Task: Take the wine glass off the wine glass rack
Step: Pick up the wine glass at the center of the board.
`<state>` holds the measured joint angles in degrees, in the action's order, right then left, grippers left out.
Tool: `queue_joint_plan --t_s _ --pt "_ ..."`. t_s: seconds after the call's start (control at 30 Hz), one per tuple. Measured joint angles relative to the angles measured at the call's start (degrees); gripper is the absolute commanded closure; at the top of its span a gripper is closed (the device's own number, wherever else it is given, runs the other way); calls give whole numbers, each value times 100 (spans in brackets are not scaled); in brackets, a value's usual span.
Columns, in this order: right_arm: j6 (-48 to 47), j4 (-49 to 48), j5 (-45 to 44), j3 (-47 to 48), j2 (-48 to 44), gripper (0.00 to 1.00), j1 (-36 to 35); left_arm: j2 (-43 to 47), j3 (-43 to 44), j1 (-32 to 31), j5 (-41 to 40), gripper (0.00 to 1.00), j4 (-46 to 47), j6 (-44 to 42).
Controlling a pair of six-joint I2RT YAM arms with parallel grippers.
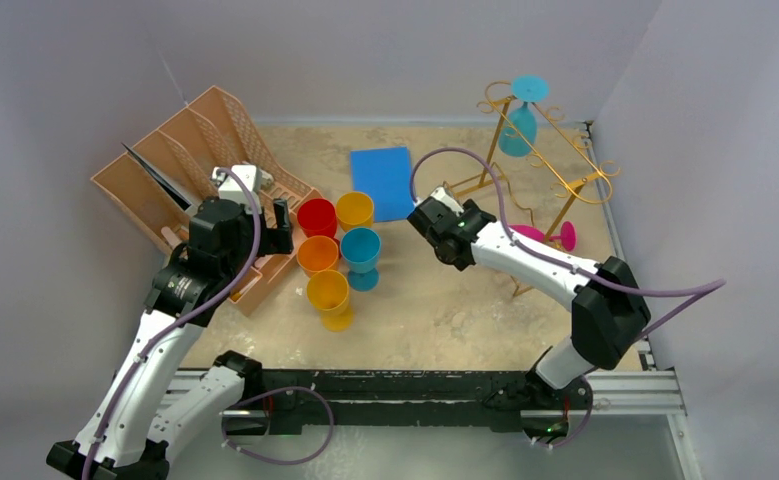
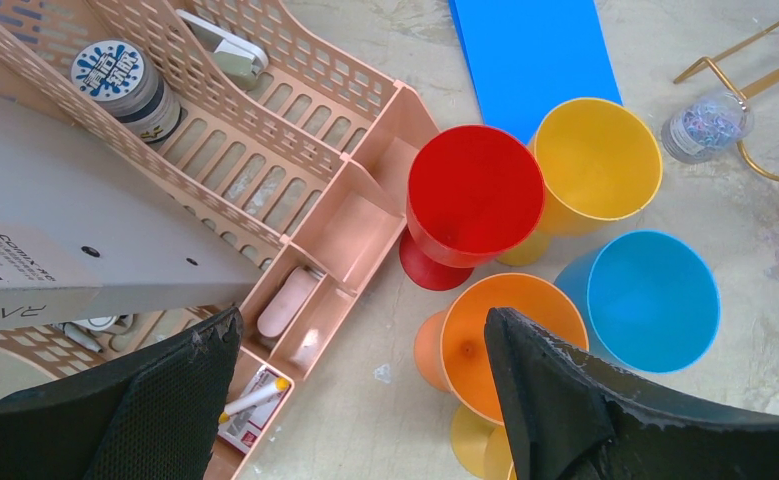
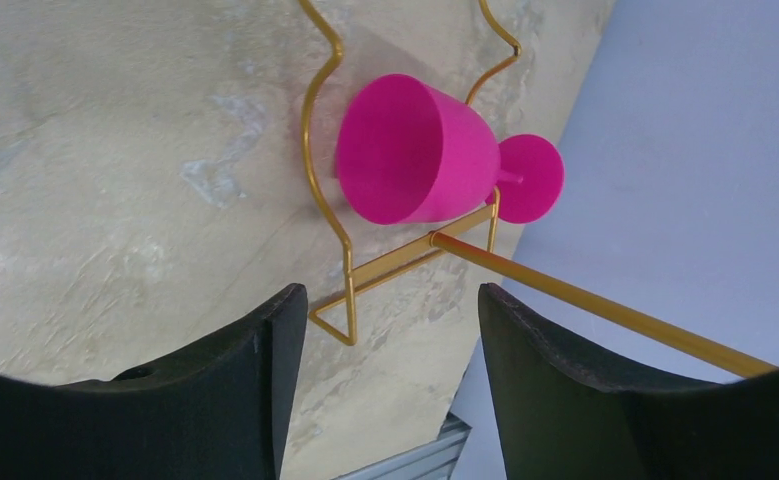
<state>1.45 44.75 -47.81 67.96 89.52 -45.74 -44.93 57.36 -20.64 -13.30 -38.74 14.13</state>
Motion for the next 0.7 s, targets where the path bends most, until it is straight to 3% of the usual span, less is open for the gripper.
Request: queue_joint_plan --t_s 0.7 --pt "11 -1056 -96 -435 544 43 1113 0 -2 0 -39 11 -4 -20"
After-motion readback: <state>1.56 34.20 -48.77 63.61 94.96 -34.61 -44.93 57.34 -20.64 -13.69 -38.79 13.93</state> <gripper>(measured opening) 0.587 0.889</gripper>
